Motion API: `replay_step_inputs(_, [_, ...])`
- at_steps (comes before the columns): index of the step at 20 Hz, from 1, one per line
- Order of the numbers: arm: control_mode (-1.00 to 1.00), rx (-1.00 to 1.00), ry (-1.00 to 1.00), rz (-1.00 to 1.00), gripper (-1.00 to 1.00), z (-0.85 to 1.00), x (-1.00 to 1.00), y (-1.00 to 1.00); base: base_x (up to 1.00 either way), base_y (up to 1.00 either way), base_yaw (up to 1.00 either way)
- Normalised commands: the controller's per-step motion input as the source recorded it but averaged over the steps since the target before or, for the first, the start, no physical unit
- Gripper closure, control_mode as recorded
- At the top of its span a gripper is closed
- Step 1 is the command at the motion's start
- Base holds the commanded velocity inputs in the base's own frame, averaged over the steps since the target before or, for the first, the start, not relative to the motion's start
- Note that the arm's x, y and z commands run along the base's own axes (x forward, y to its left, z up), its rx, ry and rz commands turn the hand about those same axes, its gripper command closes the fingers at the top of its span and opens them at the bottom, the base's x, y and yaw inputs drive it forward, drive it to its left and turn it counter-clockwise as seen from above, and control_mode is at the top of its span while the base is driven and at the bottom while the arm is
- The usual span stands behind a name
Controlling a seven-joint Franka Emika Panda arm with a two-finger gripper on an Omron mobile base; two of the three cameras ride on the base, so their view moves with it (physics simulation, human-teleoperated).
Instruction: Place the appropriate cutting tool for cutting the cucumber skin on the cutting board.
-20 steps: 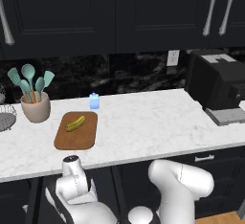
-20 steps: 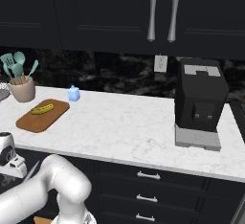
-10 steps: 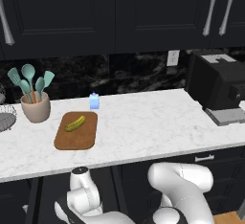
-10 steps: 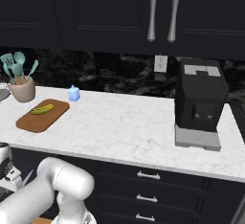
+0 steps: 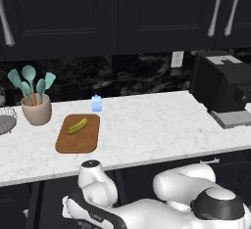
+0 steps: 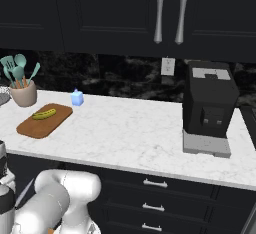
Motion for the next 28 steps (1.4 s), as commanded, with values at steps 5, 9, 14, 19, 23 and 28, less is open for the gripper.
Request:
replay_step_inputs(5, [-1.0,0.0,0.0,-0.03,1.0,1.0,-0.49,0.0,0.0,0.0,0.0])
replay_step_inputs(9, [-1.0,0.0,0.0,-0.02,1.0,1.0,-0.44,0.0,0.0,0.0,0.0])
replay_step_inputs(14, [-1.0,0.0,0.0,-0.04,1.0,1.0,-0.13,0.0,0.0,0.0,0.0])
replay_step_inputs(19, [-1.0,0.0,0.0,-0.11,1.0,1.0,0.08,0.0,0.0,0.0,0.0])
replay_step_inputs(23, [-1.0,0.0,0.0,-0.13,1.0,0.71,0.46,0.09,0.0,0.0,0.0])
replay_step_inputs(28, [-1.0,0.0,0.0,-0.15,1.0,0.17,0.68,0.21,0.0,0.0,0.0])
